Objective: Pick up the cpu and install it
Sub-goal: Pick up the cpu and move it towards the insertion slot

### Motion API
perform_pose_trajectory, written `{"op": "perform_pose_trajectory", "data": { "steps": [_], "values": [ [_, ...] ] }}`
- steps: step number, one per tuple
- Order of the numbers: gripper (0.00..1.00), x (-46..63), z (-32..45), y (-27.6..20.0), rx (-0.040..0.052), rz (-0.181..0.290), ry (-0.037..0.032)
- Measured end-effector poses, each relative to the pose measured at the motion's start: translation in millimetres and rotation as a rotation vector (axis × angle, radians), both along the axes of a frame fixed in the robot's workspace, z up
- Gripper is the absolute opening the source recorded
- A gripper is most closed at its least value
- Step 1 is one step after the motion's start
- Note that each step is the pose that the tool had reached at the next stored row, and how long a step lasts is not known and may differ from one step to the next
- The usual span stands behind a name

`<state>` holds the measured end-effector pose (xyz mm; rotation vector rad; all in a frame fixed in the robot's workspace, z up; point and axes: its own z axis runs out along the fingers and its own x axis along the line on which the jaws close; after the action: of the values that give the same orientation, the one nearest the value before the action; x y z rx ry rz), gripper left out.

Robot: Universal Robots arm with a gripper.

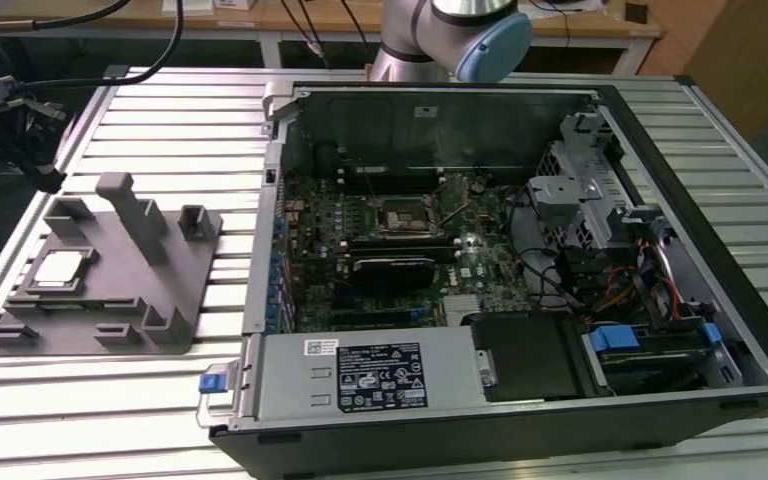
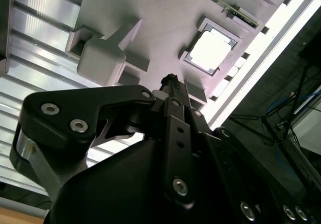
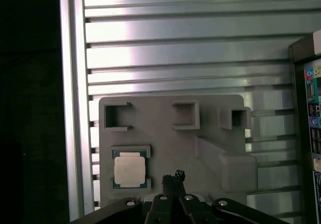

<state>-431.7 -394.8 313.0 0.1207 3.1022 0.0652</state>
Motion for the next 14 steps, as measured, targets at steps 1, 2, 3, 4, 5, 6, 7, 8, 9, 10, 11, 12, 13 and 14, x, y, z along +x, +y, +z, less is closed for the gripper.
{"op": "perform_pose_trajectory", "data": {
  "steps": [1,2,3,4,5,6,7,8,9,10,11,12,13,14],
  "values": [
    [0.11,0.0,0.0,0.0,-0.0021,0.000,0.0000],
    [0.11,0.0,0.0,0.0,-0.0021,0.000,0.0000],
    [0.11,0.0,0.0,0.0,-0.0022,0.000,0.0000],
    [0.11,-0.3,-0.1,0.0,-0.0022,0.000,-0.0001],
    [0.11,-1.1,-0.6,0.1,-0.0021,0.000,-0.0004],
    [0.11,-1.9,-1.0,-0.1,-0.0022,0.000,-0.0005],
    [0.11,-2.5,-1.5,-0.2,-0.0022,0.000,-0.0005],
    [0.11,-3.1,-2.1,-0.3,-0.0021,0.000,-0.0006],
    [0.11,-3.6,-2.7,-0.3,-0.0021,0.000,-0.0007],
    [0.11,-4.2,-3.3,-0.4,-0.0022,0.000,-0.0006],
    [0.11,-4.8,-4.0,-0.5,-0.0021,0.000,-0.0006],
    [0.11,-5.4,-4.7,-0.8,-0.0022,0.000,-0.0005],
    [0.11,-6.0,-5.6,-1.1,-0.0022,0.000,-0.0005],
    [0.11,-6.7,-6.5,-1.4,-0.0022,0.000,-0.0004]
  ]
}}
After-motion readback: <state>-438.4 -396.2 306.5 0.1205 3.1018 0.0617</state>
